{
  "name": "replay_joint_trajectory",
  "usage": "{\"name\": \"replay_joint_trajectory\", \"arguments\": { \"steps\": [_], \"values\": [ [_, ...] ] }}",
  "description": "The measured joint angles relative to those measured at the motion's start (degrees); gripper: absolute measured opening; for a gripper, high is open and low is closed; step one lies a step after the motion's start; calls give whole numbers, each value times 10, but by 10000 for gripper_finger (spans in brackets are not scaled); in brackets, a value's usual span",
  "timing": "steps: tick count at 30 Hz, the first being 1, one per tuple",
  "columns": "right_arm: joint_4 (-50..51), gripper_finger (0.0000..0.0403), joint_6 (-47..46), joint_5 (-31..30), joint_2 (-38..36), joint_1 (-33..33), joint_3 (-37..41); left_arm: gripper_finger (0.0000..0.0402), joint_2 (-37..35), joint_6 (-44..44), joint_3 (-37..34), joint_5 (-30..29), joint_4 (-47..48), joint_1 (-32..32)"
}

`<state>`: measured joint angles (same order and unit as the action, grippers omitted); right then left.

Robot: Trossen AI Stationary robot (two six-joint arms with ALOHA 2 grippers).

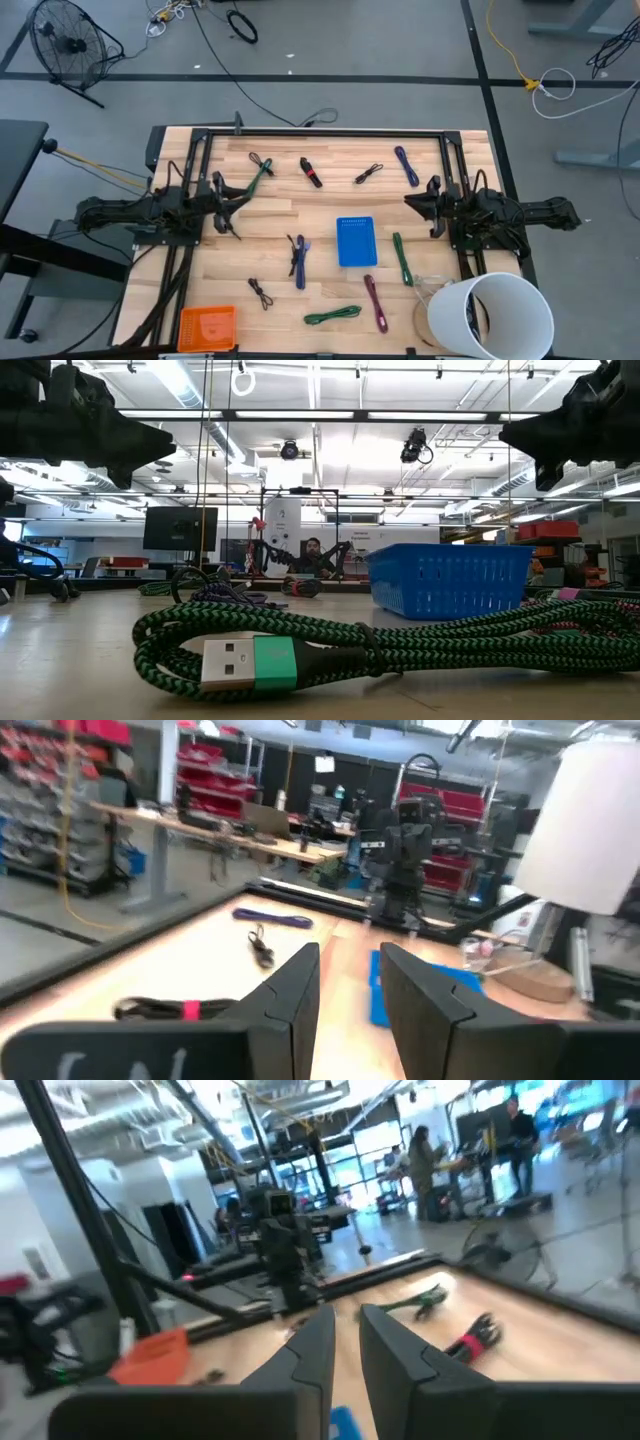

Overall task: Pick & Place USB Port
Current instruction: Put the black and purple charger cable into the blue bin

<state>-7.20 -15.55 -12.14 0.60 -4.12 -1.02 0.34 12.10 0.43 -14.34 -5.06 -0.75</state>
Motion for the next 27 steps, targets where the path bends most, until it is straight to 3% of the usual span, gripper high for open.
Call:
{"name": "replay_joint_trajectory", "arguments": {
  "steps": [3,7,15,27],
  "values": [
    [10,54,-41,36,0,0,0,112,0,3,0,38,9,0],
    [36,54,-71,96,0,0,0,112,0,-22,0,45,8,0],
    [31,54,-92,101,25,-17,0,112,0,-23,0,19,7,0],
    [-197,54,-49,90,106,-31,0,112,0,-23,0,19,7,0]
  ]
}}
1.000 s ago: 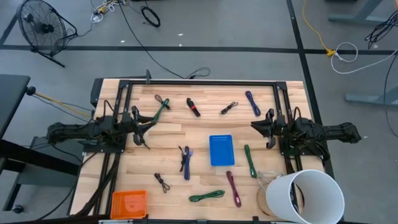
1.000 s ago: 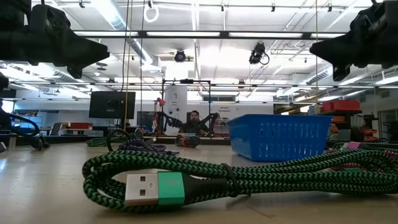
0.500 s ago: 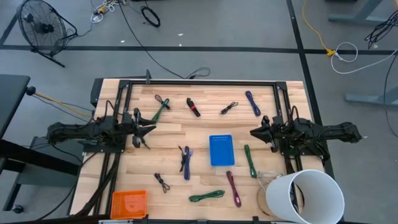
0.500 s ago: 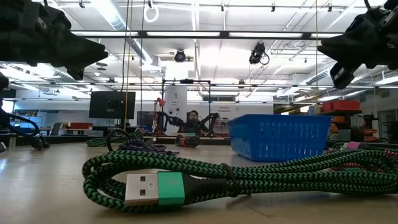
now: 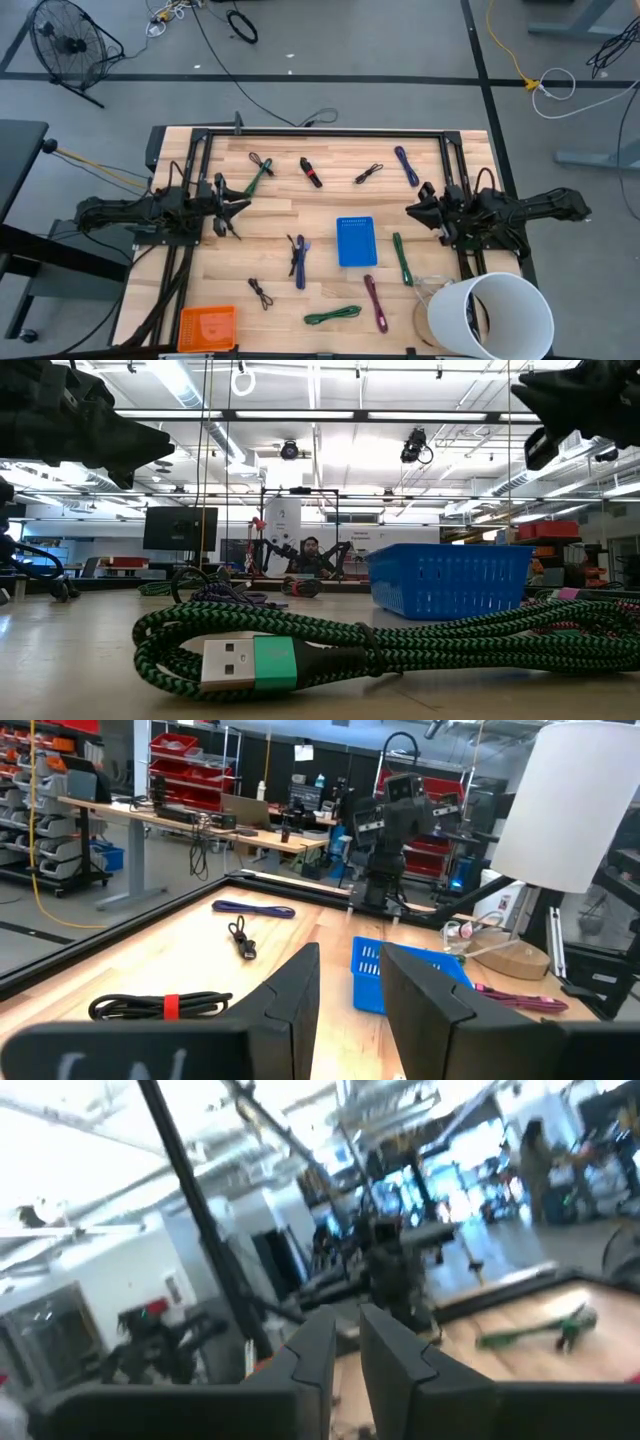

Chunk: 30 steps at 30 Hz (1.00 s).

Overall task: Pick & Place USB Port
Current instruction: Put the black and purple charger cable into the blue bin

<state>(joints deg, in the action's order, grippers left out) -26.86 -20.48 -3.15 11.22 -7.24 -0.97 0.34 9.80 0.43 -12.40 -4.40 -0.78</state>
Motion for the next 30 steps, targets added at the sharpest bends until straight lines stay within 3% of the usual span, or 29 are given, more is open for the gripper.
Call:
{"name": "replay_joint_trajectory", "arguments": {
  "steps": [4,9,15,19,25,30],
  "values": [
    [-45,54,16,-34,0,0,0,112,0,0,0,2,0,0],
    [-111,54,81,-154,0,0,0,112,0,0,0,2,-4,0],
    [-92,54,186,-278,19,18,-10,112,0,-1,0,-45,-5,0],
    [33,54,189,-307,57,60,-83,112,0,-2,0,-74,-5,0],
    [406,54,86,-414,182,152,-233,112,0,-8,0,-104,-10,0],
    [468,54,101,-411,284,203,-267,112,0,-19,0,-109,-10,0]
  ]
}}
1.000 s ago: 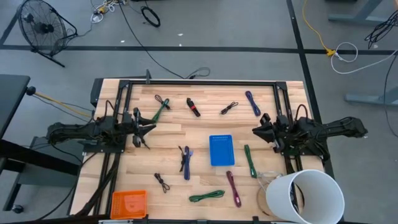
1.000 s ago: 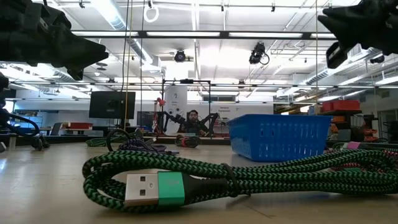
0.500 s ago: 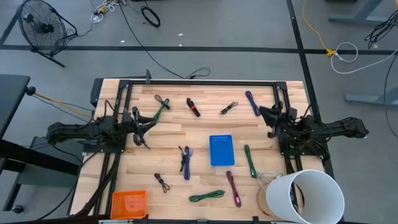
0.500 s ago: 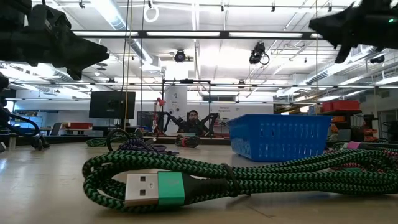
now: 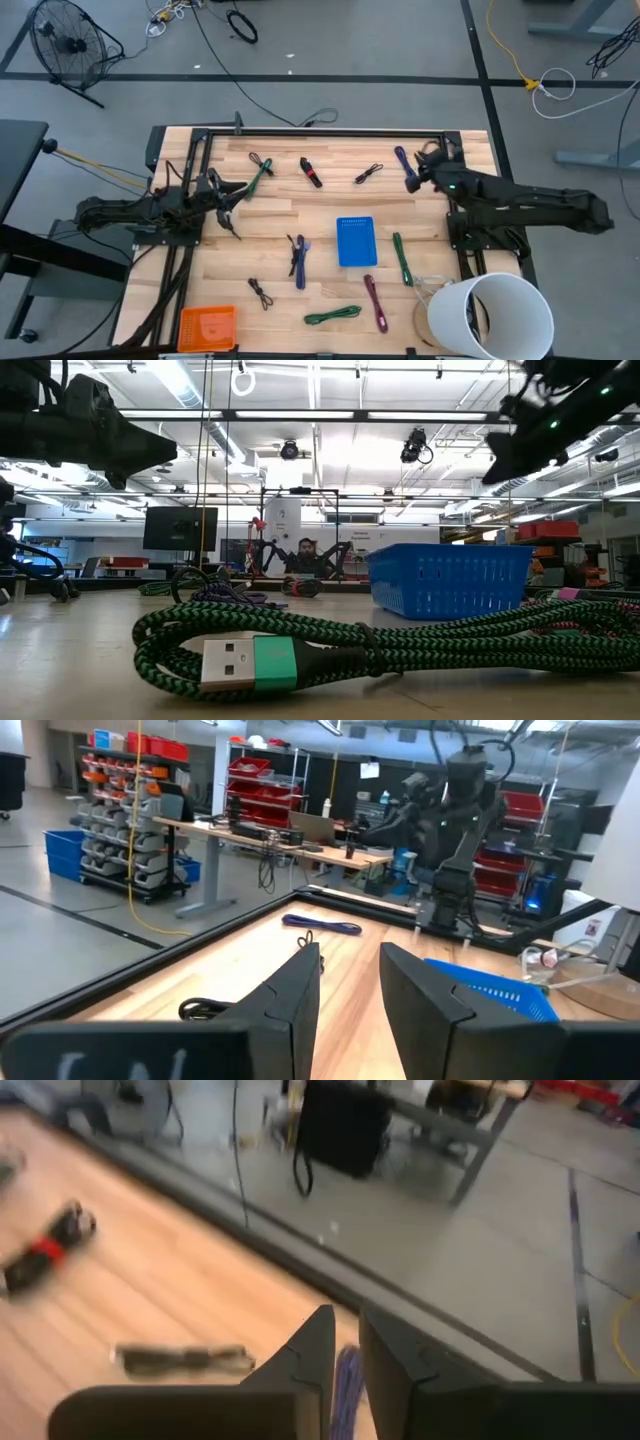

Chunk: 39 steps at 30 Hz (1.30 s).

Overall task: Pick & Place USB Port
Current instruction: Put the black and purple charger cable into the blue bin

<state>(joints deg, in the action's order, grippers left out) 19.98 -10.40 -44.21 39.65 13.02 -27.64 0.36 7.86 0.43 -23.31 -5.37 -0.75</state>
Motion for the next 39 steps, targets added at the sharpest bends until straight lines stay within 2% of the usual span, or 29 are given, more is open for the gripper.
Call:
{"name": "replay_joint_trajectory", "arguments": {
  "steps": [6,11,20,24,33,39],
  "values": [
    [26,54,-8,64,106,65,0,112,0,4,0,4,4,0],
    [0,53,-22,43,156,93,0,112,0,5,0,6,6,0],
    [31,60,-78,199,226,209,0,112,0,35,0,27,14,0],
    [4,93,-65,213,250,218,0,112,0,35,0,38,16,0],
    [-11,206,-85,212,315,219,0,112,0,36,0,40,18,0],
    [-26,242,-82,193,353,218,0,112,0,36,0,40,18,0]
  ]
}}
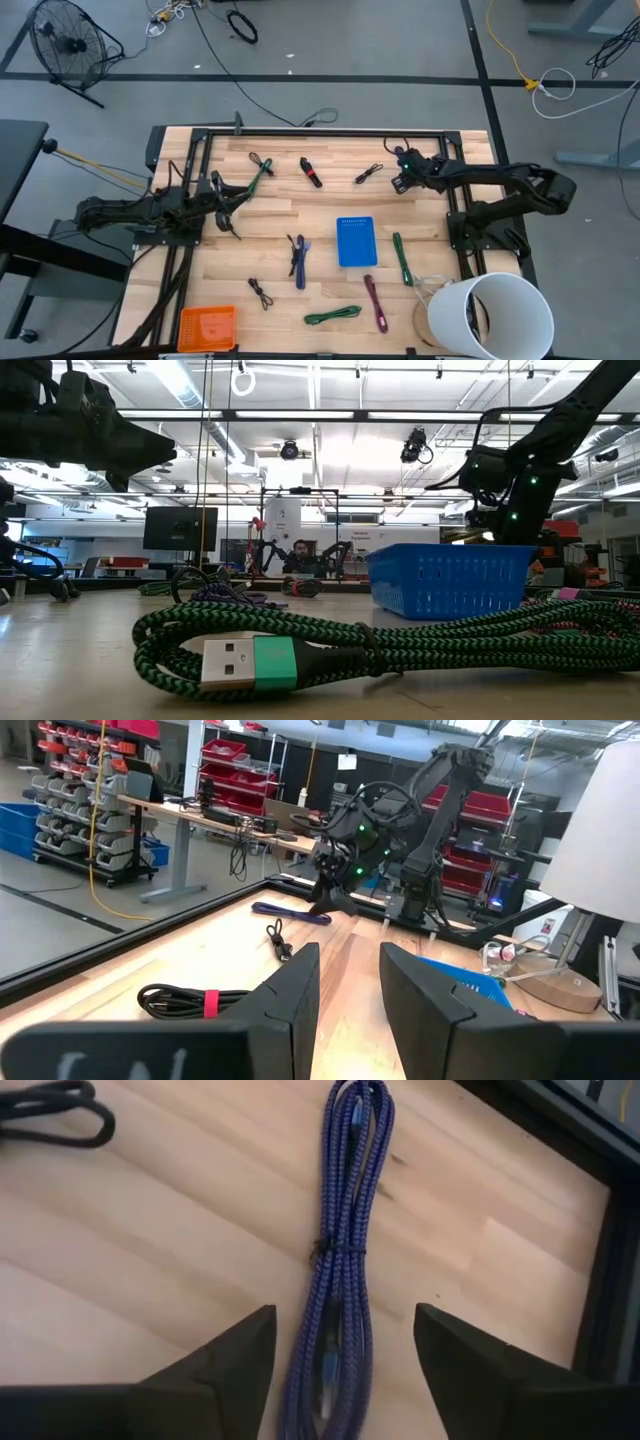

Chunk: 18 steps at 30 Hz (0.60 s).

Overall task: Pick & Place USB Port
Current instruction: Put the black and purple charger cable into the blue bin

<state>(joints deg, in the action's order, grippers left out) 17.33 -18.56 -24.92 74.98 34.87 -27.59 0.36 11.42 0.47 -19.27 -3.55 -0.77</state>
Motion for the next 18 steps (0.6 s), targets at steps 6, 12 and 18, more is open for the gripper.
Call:
{"name": "replay_joint_trajectory", "arguments": {
  "steps": [6,12,18],
  "values": [
    [-35,247,-1,4,35,0,0,112,0,0,0,0,0,0],
    [-55,246,-3,4,75,-1,-2,112,0,0,0,0,0,0],
    [-60,183,-4,16,89,-1,-2,112,0,0,0,0,0,0]
  ]
}}
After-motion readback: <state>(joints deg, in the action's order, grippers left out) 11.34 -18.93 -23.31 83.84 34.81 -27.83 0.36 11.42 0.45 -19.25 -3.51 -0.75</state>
